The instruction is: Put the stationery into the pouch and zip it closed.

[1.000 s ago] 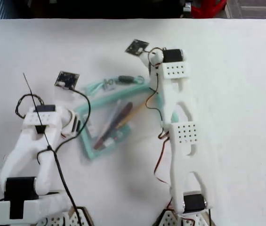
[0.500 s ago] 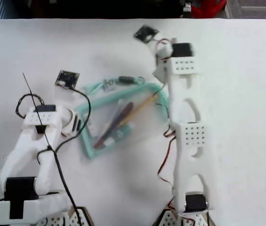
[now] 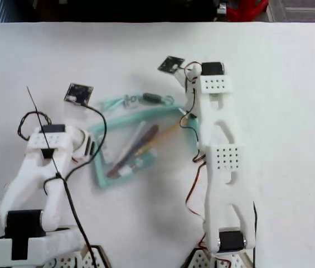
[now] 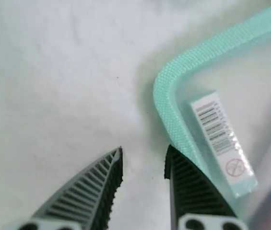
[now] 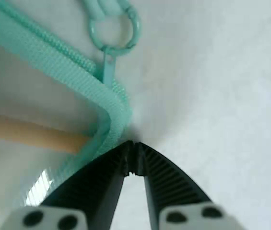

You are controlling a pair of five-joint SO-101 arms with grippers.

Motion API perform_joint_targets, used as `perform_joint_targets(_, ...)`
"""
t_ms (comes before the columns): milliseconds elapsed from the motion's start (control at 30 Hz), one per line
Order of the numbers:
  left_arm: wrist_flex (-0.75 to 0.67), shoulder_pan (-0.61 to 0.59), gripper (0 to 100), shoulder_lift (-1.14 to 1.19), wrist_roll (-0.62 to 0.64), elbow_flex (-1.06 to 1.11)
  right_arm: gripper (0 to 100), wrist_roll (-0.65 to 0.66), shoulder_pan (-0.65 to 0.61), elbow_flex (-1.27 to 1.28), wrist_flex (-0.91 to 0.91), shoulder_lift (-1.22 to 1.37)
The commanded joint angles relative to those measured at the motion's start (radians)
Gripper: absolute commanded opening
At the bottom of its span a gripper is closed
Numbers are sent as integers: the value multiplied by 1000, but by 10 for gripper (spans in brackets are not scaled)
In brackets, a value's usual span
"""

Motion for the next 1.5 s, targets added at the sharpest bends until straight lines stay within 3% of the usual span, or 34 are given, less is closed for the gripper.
perform_joint_targets(0, -20, 38, 166, -4, 6, -14, 19, -5, -119, 81, 41, -79)
perform_joint_targets(167, -21, 38, 167, -4, 5, -14, 19, -9, -206, 239, 41, -220)
perform_joint_targets(267, -15, 30, 167, -5, 6, -15, 19, -29, -188, 267, 39, -341)
perform_joint_targets(467, 25, -2, 169, -15, -2, -21, 19, -315, -77, 304, 39, -605)
perform_joint_targets(567, 48, -5, 186, -48, -2, -21, 19, -442, -38, 494, 39, -730)
perform_joint_targets(700, 54, 2, 192, -217, 3, 35, 45, -443, -2, 815, 36, -906)
perform_joint_targets(900, 17, 47, 195, -602, 6, 233, 287, -442, 38, 1066, -62, -978)
perform_joint_targets(1033, -49, -8, 196, -765, -2, 377, 266, -411, -8, 1092, -111, -901)
perform_joint_targets(1200, -71, -67, 218, -739, -48, 416, 264, -462, -64, 1074, -107, -877)
perform_joint_targets(1467, -133, -107, 218, -452, -58, 327, 262, -476, -145, 1112, -136, -868)
